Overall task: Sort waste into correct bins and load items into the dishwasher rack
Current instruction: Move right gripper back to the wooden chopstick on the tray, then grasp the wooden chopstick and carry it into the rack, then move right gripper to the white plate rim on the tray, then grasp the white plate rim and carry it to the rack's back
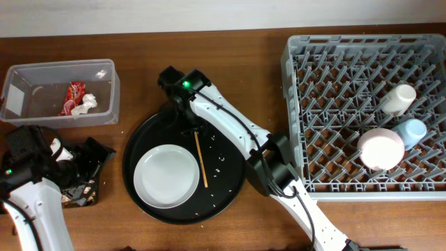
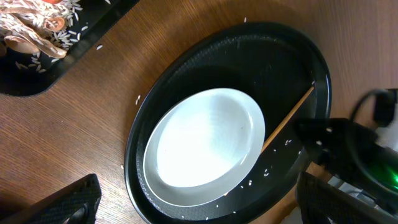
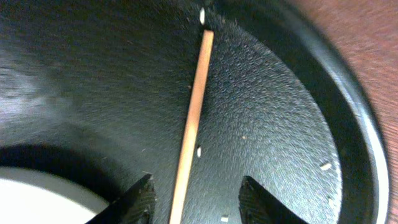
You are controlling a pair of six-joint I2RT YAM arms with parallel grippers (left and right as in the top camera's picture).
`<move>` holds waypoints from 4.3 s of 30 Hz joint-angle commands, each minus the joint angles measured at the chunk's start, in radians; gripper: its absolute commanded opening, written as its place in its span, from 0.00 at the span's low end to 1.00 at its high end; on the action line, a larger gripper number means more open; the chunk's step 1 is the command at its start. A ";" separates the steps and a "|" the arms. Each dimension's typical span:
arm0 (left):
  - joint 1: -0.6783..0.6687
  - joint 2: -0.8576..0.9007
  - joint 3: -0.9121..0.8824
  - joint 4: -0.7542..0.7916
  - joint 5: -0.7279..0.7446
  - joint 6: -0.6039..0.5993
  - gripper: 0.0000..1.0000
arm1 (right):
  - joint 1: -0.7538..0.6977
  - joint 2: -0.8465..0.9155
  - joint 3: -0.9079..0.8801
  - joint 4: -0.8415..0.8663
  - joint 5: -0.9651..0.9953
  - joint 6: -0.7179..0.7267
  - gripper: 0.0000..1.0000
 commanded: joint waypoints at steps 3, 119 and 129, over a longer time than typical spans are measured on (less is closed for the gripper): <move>-0.001 0.000 0.000 -0.001 0.004 -0.005 0.99 | 0.002 0.047 -0.028 -0.004 -0.008 0.009 0.44; -0.001 0.000 0.000 -0.001 0.004 -0.005 0.99 | 0.035 -0.290 -0.385 0.092 -0.063 0.008 0.04; -0.001 0.000 0.000 -0.001 0.004 -0.005 0.99 | -0.373 -0.371 0.206 -0.267 0.248 -0.134 0.04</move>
